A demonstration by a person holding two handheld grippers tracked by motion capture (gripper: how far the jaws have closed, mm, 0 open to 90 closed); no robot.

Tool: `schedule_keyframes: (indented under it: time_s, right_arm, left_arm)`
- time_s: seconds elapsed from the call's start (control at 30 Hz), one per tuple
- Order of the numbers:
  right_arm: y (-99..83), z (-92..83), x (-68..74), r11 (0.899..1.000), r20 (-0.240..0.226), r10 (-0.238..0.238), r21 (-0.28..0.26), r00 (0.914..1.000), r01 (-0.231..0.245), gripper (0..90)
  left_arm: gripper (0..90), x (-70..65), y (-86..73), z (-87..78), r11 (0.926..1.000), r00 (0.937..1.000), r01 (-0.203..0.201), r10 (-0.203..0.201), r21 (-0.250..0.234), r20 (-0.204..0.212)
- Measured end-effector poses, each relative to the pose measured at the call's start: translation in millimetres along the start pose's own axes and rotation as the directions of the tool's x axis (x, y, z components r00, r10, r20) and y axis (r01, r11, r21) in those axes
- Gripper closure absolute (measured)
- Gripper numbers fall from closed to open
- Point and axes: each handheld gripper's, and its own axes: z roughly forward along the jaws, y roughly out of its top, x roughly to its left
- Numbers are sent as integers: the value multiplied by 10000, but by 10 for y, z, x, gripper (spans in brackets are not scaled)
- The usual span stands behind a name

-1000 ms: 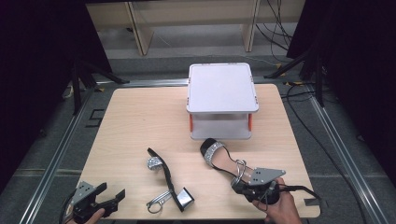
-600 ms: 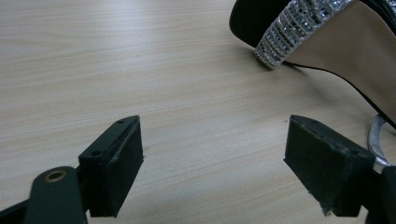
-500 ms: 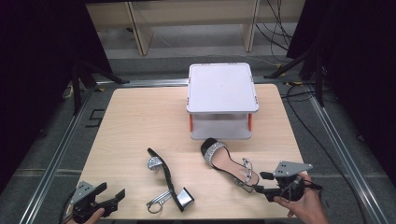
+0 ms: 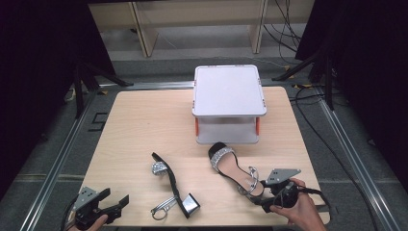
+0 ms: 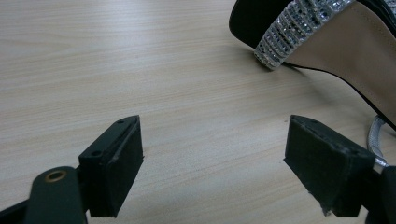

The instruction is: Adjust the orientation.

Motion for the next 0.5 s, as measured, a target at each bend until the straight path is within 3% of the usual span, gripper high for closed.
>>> schedule_keyframes:
  time_s: [0.13, 0.2, 0.3, 0.33, 0.4, 0.5]
  right_arm:
    - [16, 7, 169, 9999, -849, -162, 28, 9963, 165, 357]
    - [50, -13, 203, 9995, -950, -318, -30, 9950, 316, 377]
    - [60, -116, 153, 9994, -627, -13, -353, 9980, -10, 400]
    - [52, -165, 117, 9978, -322, 126, -649, 9994, -146, 419]
    - [38, -200, 65, 9919, -234, 505, -1152, 9984, -529, 462]
    - [29, -163, 11, 9891, -20, 748, -1273, 9972, -745, 512]
  left_arm:
    - [187, 0, -2, -2, 10000, 10000, -21, 21, -3, 9]
    - [188, 2, -2, -4, 10000, 10000, 33, -33, -31, -12]
    - [187, 2, -4, 0, 10000, 10000, 29, -29, -10, 9]
    - [188, 5, -6, 7, 10000, 10000, 51, -51, -70, 36]
    - [187, 8, -5, 12, 9999, 9999, 58, -56, -122, 106]
    - [187, 1, 0, 3, 10000, 10000, 5, -5, 13, 17]
